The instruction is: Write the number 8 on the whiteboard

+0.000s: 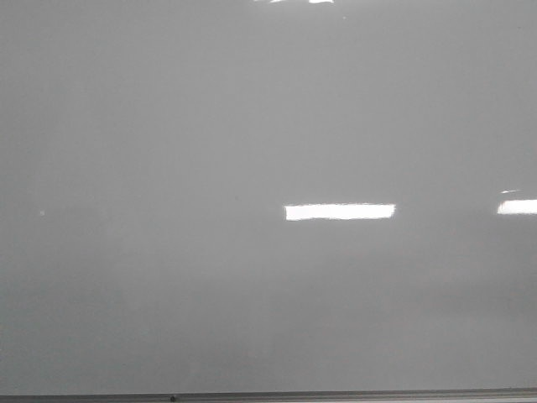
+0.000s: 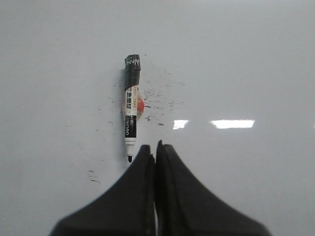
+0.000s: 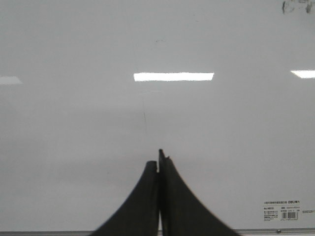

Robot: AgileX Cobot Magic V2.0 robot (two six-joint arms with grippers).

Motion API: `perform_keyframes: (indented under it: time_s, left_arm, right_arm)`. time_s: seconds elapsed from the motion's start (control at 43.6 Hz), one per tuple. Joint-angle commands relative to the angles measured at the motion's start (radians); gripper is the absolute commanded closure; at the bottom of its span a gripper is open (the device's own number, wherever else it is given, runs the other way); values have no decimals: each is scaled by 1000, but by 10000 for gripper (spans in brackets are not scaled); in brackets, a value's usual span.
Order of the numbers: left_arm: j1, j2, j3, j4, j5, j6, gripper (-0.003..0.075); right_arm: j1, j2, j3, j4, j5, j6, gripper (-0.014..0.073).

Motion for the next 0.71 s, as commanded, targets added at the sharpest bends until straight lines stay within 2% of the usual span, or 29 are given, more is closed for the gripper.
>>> perform_keyframes:
  time_s: [0.0,0.206,0.321,0.39,0.504,0.619,0.688]
  left_arm:
    - [0,-11,14,-2,-93,-10,741]
    - [0,-11,14,-4,-137,-10,741]
    - [0,-11,4,-57,-294,-10,741]
    - [-2,-11,-31,-81,-332,-10,741]
    - [-2,4,-144,-39,-282,-8,741]
    - [-2,83,-285,68,-97,-8,741]
    - [-2,162,-342,77,-20,-8,741]
  right_arm:
    - [-2,-15,-1,-12,-87,-2,664]
    - [-2,-15,-5,-12,-149,-2,664]
    - [-2,-15,-75,-12,-139,-2,664]
    - [-2,-15,-160,-12,-95,-2,664]
    - [-2,17,-330,-11,22,-2,664]
    - [-2,129,-485,-11,130,-2,664]
    - [-2,199,-542,-13,153,-2,664]
